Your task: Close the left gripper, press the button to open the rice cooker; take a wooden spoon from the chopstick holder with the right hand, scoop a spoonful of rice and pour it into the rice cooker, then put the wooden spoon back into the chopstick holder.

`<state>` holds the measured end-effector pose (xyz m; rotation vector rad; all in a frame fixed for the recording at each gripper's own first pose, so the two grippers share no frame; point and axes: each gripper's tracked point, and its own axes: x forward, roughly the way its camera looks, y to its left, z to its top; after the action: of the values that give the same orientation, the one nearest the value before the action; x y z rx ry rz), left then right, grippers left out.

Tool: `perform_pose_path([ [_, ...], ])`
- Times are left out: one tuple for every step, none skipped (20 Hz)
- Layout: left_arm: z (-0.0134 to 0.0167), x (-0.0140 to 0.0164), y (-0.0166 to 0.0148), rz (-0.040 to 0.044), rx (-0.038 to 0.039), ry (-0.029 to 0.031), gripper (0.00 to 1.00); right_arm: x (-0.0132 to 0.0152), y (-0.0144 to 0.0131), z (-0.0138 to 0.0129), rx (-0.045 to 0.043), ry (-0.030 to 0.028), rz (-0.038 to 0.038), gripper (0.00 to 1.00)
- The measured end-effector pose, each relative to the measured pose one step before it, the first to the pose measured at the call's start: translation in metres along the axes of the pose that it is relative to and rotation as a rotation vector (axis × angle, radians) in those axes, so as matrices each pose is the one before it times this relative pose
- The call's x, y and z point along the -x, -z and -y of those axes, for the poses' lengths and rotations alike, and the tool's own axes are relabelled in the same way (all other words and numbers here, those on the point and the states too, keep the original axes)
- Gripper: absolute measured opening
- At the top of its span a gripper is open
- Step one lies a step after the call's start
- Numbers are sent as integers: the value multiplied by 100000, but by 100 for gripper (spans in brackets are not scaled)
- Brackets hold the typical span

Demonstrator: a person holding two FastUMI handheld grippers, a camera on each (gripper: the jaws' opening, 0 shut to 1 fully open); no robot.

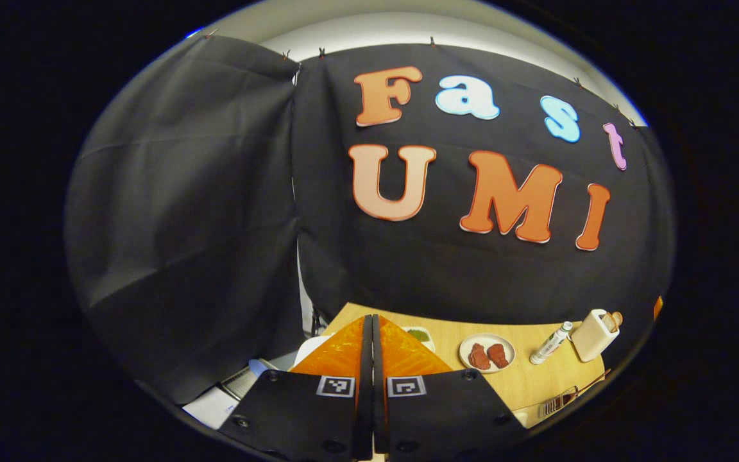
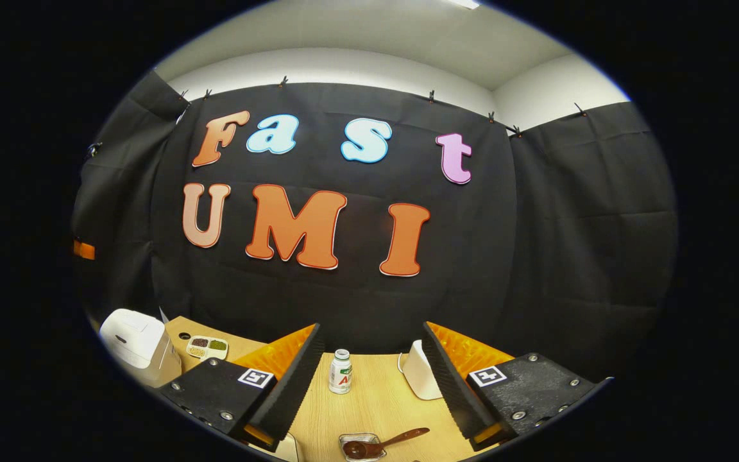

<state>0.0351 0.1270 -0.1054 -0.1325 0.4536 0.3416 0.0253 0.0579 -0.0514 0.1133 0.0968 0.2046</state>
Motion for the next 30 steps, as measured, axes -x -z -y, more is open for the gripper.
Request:
perform_pose_path([
  [-89,-498,1122,-4467,1118,321,5,-4,262,-30,180,-99,-288,95],
  [111,-497,975,-4440,1645,736,5,-62,318,34,20,130,-668,95],
  [-107,-494,990,-3895,1944,686,5,-114,377,72,-198,20,-932,95],
  [-158,-412,892,-4215,1757,447,5,-96,524,161,-171,332,-1121,95],
  [-283,-484,1048,-3723,1757,663,5,-70,459,68,150,204,-1032,95],
  [-235,-458,743,-3462,1787,294,5,-90,399,98,608,429,-785,95],
  [-353,-689,1114,-4093,1784,550,5,-62,526,93,781,296,-1150,95],
  [-278,-544,890,-3989,2224,99,3,-73,610,-19,547,-59,-1245,95],
  [-195,-515,1056,-4735,2309,1128,5,-64,461,-64,182,29,-1142,95],
  [200,-366,918,-4181,2013,1054,4,8,464,-57,-271,-200,-1333,95],
  [-207,-771,1095,-3637,716,691,5,37,539,-54,-542,-116,-1322,95],
  [-504,-612,707,-2948,308,-632,5,-151,529,-121,-453,-212,-1191,95],
  [-332,-473,691,-3063,923,-186,5,-98,489,-26,-44,-97,-1098,95],
  [-68,-529,572,-2892,1649,625,7,54,385,116,317,152,-968,95],
  [-55,-318,319,-2557,1559,541,5,-31,302,99,437,339,-726,95],
  [-28,-377,120,-1205,1224,721,5,-119,434,245,271,460,-819,95],
  [-189,-487,666,-2799,1345,-36,5,3,322,95,-77,128,-856,95],
  [-247,-548,396,-2001,1940,595,5,66,286,120,-210,206,-755,95],
  [-67,-669,611,-2745,1734,-428,5,45,361,119,-131,131,-680,95],
  [-144,-273,531,-2443,1547,101,5,-65,306,143,139,251,-800,95],
  [-297,-462,-112,968,728,452,5,-81,233,144,330,323,-584,95],
  [35,-292,-3,-905,533,116,5,-33,373,180,211,321,-526,95],
  [-113,172,170,-913,667,75,5,-70,403,114,-94,79,-950,95],
  [17,132,-215,100,362,-319,5,-71,351,-17,-541,-389,-751,95],
  [-168,160,30,-535,-630,-271,5,-120,269,-171,-781,-362,-719,95],
  [2,71,-86,71,-245,-423,5,-151,296,-204,-763,-664,-830,95],
  [155,53,74,647,-699,-155,5,-29,318,73,-310,-485,-648,95],
  [-4,180,-95,1412,-1038,-579,5,45,188,6,163,-396,-304,95],
  [-9,591,-82,2028,-1789,-1251,5,1,99,136,610,-165,-133,95],
  [143,675,-464,3288,-1530,-438,5,54,176,288,398,329,-264,95],
])
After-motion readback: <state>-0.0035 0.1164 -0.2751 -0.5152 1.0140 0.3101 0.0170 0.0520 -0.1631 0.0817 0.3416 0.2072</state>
